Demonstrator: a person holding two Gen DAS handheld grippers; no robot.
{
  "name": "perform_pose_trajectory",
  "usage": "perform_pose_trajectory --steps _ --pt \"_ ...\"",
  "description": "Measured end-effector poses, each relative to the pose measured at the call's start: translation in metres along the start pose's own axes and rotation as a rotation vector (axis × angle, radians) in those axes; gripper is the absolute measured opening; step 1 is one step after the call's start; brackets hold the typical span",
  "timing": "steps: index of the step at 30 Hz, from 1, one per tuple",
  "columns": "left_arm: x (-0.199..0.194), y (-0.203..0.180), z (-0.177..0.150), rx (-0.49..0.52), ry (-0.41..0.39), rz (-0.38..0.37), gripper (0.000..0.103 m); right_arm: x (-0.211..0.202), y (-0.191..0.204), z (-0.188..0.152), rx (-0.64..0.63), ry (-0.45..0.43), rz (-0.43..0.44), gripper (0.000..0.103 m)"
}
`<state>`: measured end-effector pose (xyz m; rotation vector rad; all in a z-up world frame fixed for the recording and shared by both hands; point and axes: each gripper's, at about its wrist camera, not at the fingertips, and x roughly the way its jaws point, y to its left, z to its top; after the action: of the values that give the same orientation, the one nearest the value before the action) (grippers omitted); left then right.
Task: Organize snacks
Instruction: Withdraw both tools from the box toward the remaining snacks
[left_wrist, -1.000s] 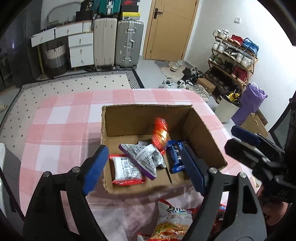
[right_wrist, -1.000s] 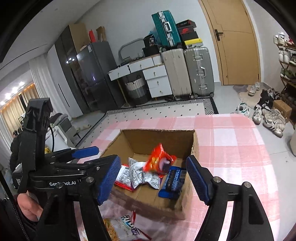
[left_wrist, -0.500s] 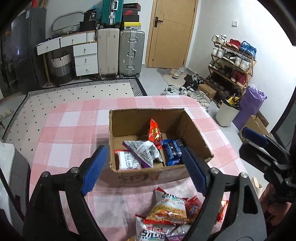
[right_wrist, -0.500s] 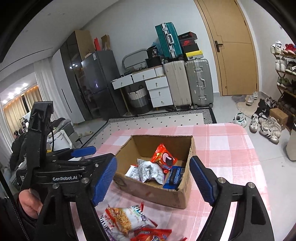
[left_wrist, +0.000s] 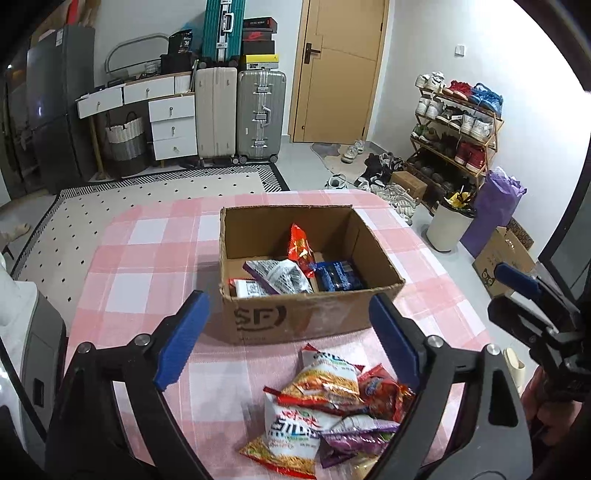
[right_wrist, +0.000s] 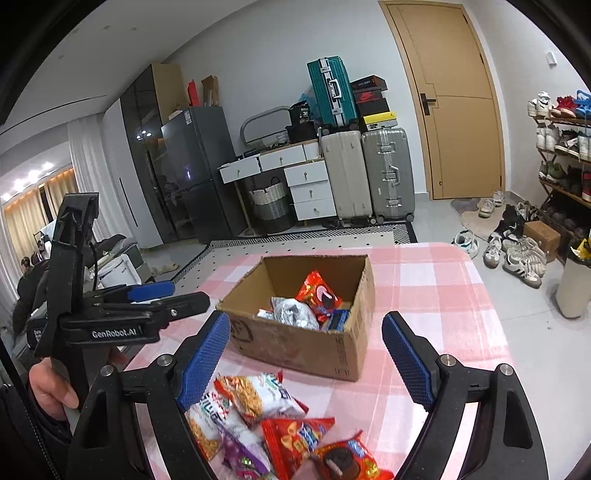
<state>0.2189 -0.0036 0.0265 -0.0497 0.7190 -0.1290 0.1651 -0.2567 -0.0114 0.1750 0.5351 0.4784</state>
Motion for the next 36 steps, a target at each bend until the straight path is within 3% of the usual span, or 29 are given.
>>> perform_pose_trajectory --steps 4,17,20,36 --pt "-0.016 -0.003 -0.01 -0.011 -0.018 -0.001 0.101 -0.015 0.002 -0.01 -0.008 -0.001 -0.014 0.088" --pt "-0.044 -0.012 -0.043 -0.046 -0.017 -0.011 0.102 -0.049 -0.001 -0.054 -0.014 0.015 -0.043 0.094" --pt "-0.049 -0.013 -0.051 -0.042 -0.04 0.016 0.102 -0.049 -0.006 -0.067 -0.009 0.041 -0.042 0.094" --pt "-0.03 0.0 -0.078 -0.125 0.031 0.006 0.102 0.003 -0.03 -0.125 0.0 0.244 -0.072 0.094"
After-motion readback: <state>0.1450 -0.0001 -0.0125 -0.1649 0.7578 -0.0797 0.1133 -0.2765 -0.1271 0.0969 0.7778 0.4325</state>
